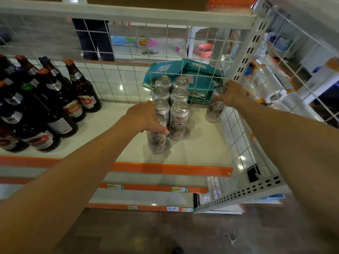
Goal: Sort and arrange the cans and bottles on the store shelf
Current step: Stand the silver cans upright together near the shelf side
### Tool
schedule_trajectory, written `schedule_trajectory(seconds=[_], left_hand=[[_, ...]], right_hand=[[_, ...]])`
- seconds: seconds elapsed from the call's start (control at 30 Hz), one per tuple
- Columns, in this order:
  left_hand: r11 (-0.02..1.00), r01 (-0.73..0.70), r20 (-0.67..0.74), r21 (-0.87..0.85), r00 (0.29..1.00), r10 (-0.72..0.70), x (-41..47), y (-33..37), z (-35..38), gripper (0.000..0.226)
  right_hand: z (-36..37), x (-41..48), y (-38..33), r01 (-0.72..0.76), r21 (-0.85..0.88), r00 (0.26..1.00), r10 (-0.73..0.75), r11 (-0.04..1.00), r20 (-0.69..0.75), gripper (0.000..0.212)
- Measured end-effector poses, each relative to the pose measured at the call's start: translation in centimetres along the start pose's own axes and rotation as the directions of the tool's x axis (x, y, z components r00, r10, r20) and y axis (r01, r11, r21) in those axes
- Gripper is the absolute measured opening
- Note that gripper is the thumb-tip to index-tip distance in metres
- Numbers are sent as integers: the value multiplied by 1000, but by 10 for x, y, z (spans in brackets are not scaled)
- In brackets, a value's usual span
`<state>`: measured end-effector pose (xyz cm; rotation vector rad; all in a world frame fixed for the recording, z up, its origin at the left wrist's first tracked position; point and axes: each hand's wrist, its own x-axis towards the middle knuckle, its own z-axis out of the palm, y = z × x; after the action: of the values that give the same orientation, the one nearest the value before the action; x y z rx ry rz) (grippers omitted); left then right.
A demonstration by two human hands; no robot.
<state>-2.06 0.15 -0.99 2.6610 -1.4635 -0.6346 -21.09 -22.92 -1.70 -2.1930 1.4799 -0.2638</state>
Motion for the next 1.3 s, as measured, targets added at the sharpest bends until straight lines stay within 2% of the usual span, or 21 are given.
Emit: schedule_trajectory(seconds=[0.13, 0.3, 0.4, 0.47, 0.53, 0.6, 0.7, 0.9, 1.13, 1.3], left_hand=[[999, -25, 7, 34, 1000, 25, -7, 6, -4, 82], [997, -82, -46, -10, 996, 82, -16, -6, 2, 95], [988, -150, 24, -38, 988, 151, -18, -12, -6, 100], [971, -191, 79, -147, 976, 204, -22, -18, -14, 83], [956, -219, 69, -195, 969, 236, -24, -23, -17, 67], [953, -245, 44, -175, 966, 256, -26, -27, -16, 69], [948, -280, 15, -149, 958, 285, -29, -26, -7, 71], [946, -281, -102, -161, 958, 267, -32, -24, 6, 67], [939, -281, -131, -199, 957, 258, -30, -17, 9, 59], [939, -265, -137, -219, 961, 240, -25, -21, 7, 68]], right_hand=[[-5, -19, 7, 4, -96, 1000, -6, 995, -22, 71], [2, -58, -6, 13, -205, 999, -4, 979, 42, 65], [6, -80, -15, 22, -208, 998, -8, 978, 67, 64], [9, -95, -20, 49, -221, 997, -33, 974, 72, 65], [12, -108, -26, 88, -215, 994, -72, 973, 80, 70], [17, -119, -34, 128, -194, 988, -109, 973, 110, 72], [25, -130, -48, 200, -252, 974, -163, 947, 158, 73], [41, -141, -70, 274, -348, 955, -212, 896, 208, 68], [48, -140, -87, 286, -367, 952, -219, 885, 213, 73], [50, -141, -92, 299, -373, 948, -228, 879, 222, 68]])
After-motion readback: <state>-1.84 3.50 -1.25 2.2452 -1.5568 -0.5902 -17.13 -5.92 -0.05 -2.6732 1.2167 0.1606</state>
